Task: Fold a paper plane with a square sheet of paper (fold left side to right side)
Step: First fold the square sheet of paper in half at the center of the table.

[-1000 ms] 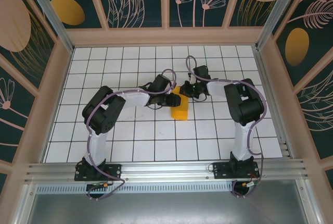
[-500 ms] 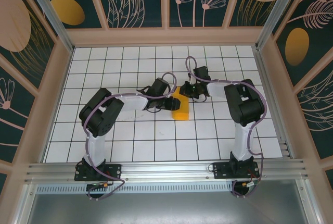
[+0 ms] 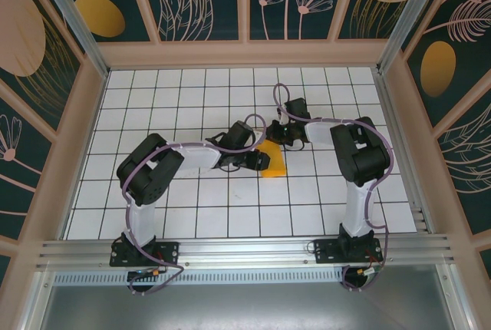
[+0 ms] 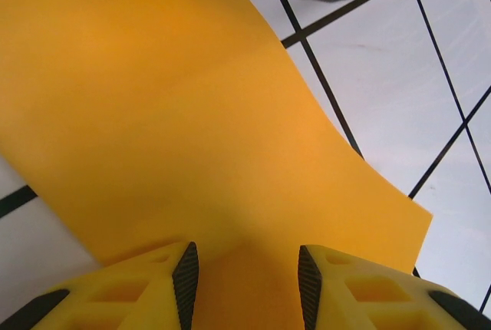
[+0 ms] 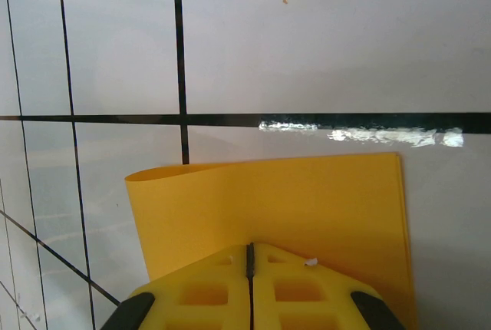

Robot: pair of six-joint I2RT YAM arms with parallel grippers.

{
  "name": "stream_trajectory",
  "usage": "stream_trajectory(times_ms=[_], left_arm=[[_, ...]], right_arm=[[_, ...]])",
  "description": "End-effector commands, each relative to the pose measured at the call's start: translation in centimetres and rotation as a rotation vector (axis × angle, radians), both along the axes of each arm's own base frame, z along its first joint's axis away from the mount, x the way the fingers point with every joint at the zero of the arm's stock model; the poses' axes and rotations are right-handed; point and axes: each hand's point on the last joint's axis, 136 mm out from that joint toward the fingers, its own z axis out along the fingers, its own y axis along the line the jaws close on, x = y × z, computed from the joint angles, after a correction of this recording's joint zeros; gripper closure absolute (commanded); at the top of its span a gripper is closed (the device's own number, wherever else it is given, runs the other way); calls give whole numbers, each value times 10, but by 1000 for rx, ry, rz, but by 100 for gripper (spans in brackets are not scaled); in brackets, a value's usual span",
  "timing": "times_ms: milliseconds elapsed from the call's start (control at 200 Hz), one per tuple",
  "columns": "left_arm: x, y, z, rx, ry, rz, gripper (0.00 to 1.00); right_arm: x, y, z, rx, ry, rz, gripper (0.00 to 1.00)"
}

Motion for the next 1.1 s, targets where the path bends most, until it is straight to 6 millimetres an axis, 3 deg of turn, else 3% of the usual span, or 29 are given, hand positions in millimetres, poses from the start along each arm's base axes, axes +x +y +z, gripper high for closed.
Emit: stream_trajectory(times_ms=[0,465,656,1096], left_arm=[[-56,12,-30,88,157,-88,58],[-92,-2,-33,77,189,-142,57],[-117,6,-47,97,237,-142,57],[-135,17,-44,90,261,-125,57]], right_arm=[[-43,-35,-61,-187,197,-52,91],[-43,-34,-60,-184,197,-52,91],[-43,-33,-60,-179,197,-49,91],[-41,-32,-57,-172,191,-48,91]])
